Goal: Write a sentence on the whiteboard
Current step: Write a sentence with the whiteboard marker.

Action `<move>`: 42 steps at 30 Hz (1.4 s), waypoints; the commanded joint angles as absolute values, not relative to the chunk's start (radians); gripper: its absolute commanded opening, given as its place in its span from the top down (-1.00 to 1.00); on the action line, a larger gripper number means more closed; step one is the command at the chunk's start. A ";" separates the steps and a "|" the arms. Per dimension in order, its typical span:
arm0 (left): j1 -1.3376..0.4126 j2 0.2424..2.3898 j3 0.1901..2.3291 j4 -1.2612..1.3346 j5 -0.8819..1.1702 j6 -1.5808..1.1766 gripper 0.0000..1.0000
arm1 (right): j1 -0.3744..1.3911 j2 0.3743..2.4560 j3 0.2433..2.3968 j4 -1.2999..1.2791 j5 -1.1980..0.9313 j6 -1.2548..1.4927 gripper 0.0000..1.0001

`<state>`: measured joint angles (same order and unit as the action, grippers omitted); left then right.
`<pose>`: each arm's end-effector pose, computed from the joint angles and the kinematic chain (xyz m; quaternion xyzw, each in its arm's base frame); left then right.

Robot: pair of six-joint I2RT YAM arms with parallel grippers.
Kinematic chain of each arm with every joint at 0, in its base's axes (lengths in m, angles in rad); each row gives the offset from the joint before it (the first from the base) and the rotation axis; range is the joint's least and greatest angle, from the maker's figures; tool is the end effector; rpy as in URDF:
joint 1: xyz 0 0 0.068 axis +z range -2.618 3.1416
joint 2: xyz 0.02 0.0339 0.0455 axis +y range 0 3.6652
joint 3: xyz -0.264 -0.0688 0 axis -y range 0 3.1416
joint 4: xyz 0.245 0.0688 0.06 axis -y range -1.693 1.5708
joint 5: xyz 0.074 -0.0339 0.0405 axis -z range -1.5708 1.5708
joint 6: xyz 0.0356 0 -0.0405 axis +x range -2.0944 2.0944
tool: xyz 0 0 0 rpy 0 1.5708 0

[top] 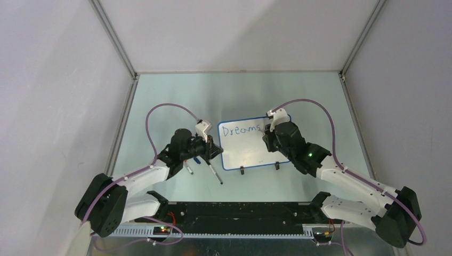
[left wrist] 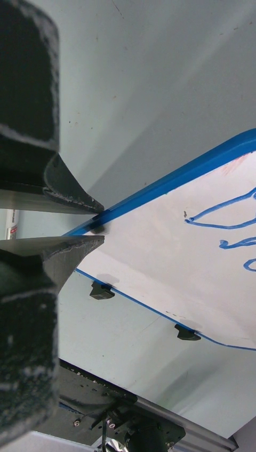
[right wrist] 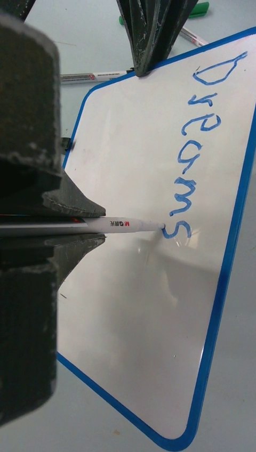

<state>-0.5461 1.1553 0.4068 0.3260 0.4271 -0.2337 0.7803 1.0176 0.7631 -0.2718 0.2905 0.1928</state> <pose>0.1896 -0.1325 0.1886 0.2414 0.7927 -0.3663 0.4233 0.1685 0.1524 0.2802 -0.1792 0.8417 0.1199 0.4950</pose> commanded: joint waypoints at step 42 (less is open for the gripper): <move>-0.554 1.174 0.432 0.341 0.449 -0.199 0.32 | 1.000 0.970 0.699 -0.073 0.313 0.160 1.00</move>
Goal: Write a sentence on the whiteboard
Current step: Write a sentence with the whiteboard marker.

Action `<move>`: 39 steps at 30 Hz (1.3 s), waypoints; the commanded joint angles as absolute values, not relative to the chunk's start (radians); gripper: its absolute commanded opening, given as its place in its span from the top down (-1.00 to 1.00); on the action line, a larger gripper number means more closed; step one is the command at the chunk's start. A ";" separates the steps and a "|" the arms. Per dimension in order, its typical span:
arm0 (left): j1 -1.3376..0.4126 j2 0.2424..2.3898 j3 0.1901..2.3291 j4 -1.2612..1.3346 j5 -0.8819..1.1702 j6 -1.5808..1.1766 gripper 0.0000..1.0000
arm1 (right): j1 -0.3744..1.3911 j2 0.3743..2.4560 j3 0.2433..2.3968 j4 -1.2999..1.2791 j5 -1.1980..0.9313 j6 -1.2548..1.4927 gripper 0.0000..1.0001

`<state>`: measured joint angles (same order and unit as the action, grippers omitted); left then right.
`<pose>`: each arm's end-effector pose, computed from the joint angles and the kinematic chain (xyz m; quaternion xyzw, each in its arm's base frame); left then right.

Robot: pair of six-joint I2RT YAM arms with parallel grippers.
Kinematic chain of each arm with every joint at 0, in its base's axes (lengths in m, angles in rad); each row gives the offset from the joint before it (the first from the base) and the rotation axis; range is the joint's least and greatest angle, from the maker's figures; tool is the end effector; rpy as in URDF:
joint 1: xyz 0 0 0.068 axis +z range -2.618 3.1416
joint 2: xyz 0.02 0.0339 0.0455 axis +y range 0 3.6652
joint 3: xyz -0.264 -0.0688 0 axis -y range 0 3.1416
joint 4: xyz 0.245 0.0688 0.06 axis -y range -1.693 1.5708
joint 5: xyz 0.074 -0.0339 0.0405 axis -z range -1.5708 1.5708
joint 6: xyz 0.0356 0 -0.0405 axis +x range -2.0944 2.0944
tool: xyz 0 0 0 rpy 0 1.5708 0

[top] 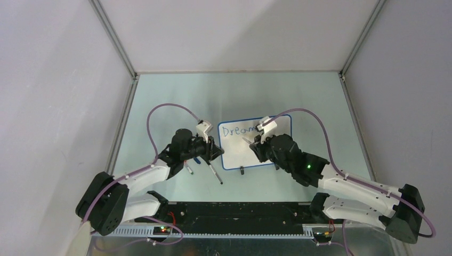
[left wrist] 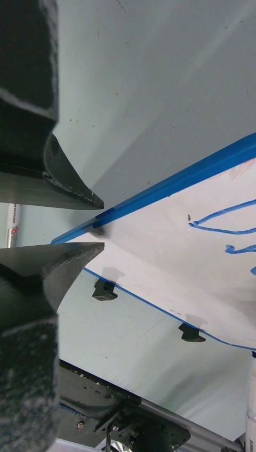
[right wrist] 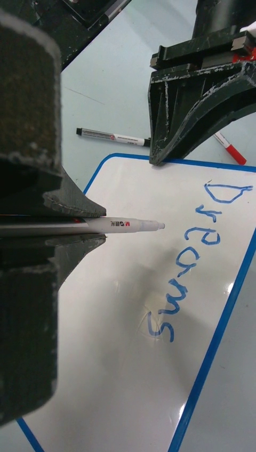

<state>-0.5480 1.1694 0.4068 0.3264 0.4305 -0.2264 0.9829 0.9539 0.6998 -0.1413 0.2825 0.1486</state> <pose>0.1902 -0.1335 0.1857 0.2452 0.7949 -0.3650 0.4181 0.1299 0.1770 0.2837 -0.2625 0.7849 0.1953 0.5262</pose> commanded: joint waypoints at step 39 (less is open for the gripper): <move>-0.554 1.169 0.436 0.333 0.433 -0.206 0.49 | 1.041 1.138 0.769 -0.042 0.393 0.183 1.00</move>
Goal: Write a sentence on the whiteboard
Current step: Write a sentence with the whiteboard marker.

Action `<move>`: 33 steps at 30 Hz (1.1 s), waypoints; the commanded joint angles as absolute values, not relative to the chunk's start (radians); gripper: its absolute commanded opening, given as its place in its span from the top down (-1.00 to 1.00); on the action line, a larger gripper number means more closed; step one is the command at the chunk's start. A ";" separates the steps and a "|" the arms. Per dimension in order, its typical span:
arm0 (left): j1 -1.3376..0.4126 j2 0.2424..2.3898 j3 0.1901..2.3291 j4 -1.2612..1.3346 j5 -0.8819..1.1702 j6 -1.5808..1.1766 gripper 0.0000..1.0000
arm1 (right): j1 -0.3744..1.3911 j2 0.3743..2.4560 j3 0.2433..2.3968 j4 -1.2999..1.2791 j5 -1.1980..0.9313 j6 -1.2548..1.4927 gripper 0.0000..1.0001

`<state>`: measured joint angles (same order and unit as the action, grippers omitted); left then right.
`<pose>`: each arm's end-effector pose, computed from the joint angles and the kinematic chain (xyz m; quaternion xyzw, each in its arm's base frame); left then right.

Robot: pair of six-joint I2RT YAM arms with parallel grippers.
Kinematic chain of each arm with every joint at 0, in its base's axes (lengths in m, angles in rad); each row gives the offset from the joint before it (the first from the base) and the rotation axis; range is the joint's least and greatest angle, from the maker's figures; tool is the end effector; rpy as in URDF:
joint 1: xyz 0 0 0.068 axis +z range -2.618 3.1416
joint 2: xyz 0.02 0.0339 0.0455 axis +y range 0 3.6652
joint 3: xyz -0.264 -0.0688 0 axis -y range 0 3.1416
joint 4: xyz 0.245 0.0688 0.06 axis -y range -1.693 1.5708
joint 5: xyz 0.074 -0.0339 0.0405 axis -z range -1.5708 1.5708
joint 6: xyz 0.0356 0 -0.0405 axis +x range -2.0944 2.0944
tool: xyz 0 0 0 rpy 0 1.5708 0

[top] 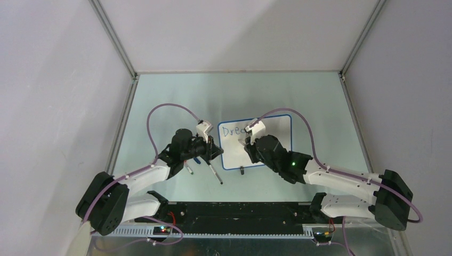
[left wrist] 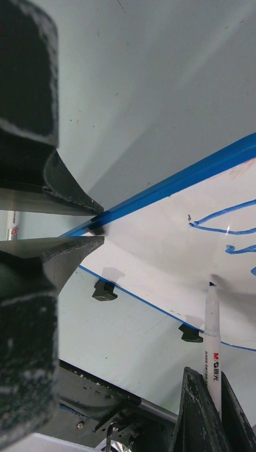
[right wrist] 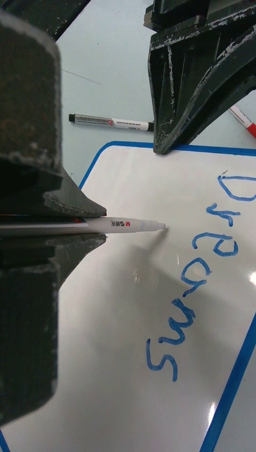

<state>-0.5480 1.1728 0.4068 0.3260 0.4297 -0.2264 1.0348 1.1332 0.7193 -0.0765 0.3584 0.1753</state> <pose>0.1904 -0.1336 0.1850 0.2448 0.7960 -0.3643 0.4167 0.1391 0.2096 0.2585 -0.2683 0.8053 0.1621 0.5032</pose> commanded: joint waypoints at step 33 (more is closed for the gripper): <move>-0.554 1.164 0.433 0.336 0.436 -0.205 0.49 | 1.028 1.195 0.802 -0.078 0.377 0.181 1.00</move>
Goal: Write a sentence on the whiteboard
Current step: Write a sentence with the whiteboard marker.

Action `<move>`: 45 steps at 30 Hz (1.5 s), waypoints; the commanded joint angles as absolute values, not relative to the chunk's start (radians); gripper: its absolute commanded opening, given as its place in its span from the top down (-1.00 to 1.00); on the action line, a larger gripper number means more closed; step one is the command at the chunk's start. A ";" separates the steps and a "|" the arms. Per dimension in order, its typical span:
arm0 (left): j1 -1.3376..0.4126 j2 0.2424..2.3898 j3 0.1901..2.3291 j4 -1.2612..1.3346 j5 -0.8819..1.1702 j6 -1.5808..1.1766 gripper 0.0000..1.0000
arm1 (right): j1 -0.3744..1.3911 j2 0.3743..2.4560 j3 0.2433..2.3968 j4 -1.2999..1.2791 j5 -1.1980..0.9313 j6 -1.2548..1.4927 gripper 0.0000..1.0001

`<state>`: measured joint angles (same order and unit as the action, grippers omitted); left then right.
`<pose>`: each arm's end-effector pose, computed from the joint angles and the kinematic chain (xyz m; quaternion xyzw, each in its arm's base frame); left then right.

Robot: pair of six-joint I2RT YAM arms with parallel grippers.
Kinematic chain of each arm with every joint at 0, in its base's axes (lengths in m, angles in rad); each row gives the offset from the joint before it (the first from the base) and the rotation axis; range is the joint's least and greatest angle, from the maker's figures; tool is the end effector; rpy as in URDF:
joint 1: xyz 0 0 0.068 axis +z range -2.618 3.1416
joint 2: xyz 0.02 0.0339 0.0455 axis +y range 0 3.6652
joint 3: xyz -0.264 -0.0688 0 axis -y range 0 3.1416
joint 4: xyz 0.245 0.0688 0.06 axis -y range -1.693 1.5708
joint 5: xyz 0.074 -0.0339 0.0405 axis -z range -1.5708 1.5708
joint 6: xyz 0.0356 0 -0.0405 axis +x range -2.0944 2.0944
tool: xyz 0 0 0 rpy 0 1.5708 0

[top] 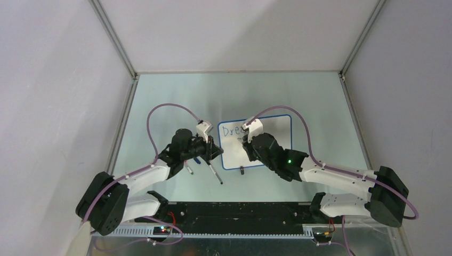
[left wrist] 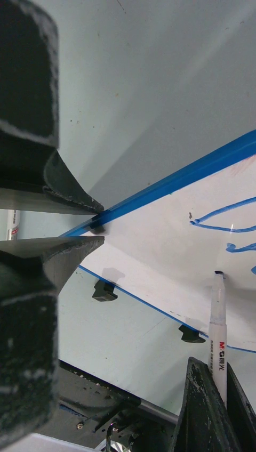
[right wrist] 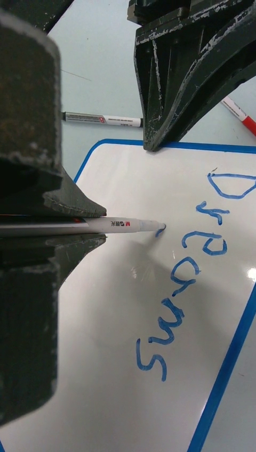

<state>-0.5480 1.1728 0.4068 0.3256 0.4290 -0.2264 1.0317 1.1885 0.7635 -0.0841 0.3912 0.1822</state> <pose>0.1904 -0.1335 0.1849 0.2446 0.7962 -0.3640 0.4167 0.1466 0.2186 0.2600 -0.2590 0.8113 0.1456 0.5035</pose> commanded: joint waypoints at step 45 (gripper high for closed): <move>-0.554 1.160 0.431 0.335 0.430 -0.204 0.49 | 1.021 1.085 0.787 -0.125 0.358 0.176 1.00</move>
